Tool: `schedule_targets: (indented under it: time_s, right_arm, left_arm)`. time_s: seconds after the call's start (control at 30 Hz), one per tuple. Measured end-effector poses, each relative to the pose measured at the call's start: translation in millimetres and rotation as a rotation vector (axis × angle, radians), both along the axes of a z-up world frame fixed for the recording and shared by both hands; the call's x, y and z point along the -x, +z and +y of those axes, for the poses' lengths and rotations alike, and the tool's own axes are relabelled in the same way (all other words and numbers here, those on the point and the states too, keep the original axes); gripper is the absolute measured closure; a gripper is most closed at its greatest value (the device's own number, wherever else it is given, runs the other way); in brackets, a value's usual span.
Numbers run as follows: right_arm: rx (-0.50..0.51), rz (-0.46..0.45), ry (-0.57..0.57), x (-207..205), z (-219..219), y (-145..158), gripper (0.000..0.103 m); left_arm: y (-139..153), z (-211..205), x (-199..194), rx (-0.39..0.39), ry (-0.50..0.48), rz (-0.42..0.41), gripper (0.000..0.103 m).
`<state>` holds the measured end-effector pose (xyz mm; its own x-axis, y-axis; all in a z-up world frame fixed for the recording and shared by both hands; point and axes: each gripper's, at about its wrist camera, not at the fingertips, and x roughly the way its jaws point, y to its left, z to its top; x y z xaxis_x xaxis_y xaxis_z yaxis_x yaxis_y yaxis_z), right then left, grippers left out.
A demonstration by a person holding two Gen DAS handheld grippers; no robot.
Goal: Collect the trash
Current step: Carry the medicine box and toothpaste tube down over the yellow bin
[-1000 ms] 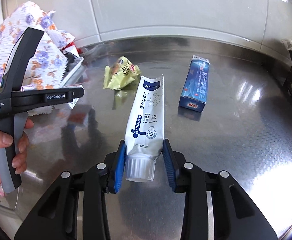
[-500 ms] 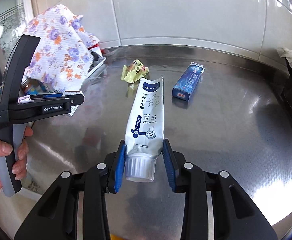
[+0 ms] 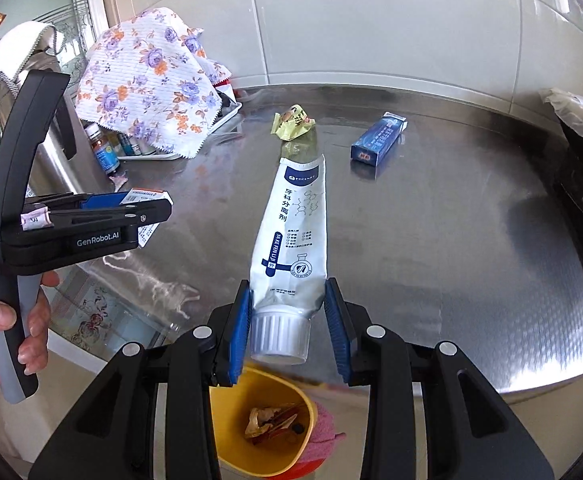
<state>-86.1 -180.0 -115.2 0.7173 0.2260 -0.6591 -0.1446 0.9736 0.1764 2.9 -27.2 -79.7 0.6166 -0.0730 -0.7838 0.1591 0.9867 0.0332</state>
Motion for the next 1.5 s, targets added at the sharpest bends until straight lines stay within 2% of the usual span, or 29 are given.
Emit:
schedule_targets:
  time_s: [0.37, 0.7, 0.9, 1.0, 1.33, 1.5]
  right_arm:
    - [0.01, -0.016, -0.038, 85.6, 17.8, 1.6, 0.066]
    - [0.012, 0.047, -0.04, 164.7, 26.5, -22.3, 0.066]
    - [0.013, 0.143, 0.008, 179.4, 26.3, -57.6, 0.066]
    - [0.003, 0.204, 0.03, 178.5, 24.9, -81.7, 0.066]
    - [-0.041, 0.412, 0.125, 136.9, 34.6, -181.9, 0.066]
    - [-0.052, 0.481, 0.136, 112.5, 36.2, -222.9, 0.066]
  left_arm:
    - [0.3, 12.2, 82.1, -0.005, -0.057, -0.016, 0.052]
    - [-30.8, 17.5, 150.9, -0.013, -0.077, 0.057, 0.052]
    - [-74.4, 16.5, 169.6, -0.018, -0.078, 0.151, 0.052]
    - [-107.1, 10.9, 169.5, -0.018, -0.093, 0.211, 0.052]
    - [-212.5, -0.7, 145.8, -0.022, -0.158, 0.37, 0.052]
    - [-255.0, -0.6, 129.8, -0.046, -0.195, 0.425, 0.052]
